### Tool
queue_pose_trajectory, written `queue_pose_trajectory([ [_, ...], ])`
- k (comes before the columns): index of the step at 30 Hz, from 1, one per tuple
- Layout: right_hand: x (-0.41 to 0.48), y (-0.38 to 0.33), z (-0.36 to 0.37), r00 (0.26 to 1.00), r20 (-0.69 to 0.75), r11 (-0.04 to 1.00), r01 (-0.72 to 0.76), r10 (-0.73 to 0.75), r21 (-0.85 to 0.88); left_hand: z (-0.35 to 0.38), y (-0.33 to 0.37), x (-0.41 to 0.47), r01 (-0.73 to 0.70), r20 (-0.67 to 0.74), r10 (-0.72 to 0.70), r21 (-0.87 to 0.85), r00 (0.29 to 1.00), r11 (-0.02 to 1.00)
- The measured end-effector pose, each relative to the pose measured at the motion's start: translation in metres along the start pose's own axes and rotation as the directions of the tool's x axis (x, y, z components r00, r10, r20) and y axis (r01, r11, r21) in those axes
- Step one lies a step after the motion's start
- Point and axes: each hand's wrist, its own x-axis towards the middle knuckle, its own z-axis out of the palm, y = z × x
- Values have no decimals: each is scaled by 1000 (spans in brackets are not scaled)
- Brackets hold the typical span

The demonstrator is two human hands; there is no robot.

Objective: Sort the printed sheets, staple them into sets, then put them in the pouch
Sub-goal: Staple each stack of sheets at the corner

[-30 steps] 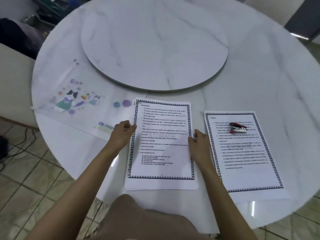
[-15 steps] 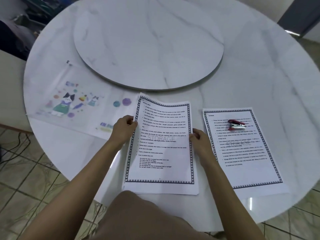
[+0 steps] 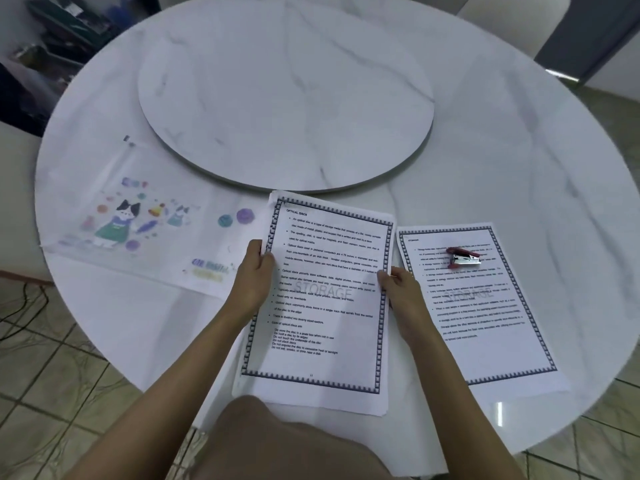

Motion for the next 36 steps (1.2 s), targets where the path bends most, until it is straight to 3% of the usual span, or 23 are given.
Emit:
queue_pose_trajectory([
  [2,-5,-4,0,997,12,997,71,-71,20,1,4,-1,-38,-10,38,-15,999,999],
  [6,-13,-27,0,961,-100,965,261,-259,2,-2,26,3,-137,-22,136,-46,991,990],
  [10,-26,-67,2,861,-187,876,482,-473,6,-7,69,2,-281,-117,272,-72,955,957],
  [15,-44,-89,-1,761,-262,767,633,-593,101,-14,101,-15,-467,-228,431,-137,873,874],
  [19,-51,-82,-2,749,-253,735,657,-612,168,-16,91,-28,-469,-253,431,-115,866,876],
  [25,-53,-52,7,845,-163,822,533,-509,200,-8,59,-34,-356,-175,334,-114,926,928],
  [31,-49,-50,-3,859,-175,861,500,-481,90,-13,64,-35,-301,-145,292,-40,945,953],
  [36,-45,-38,-17,916,-66,919,394,-395,-26,-19,52,-31,-169,-32,170,53,985,984],
])
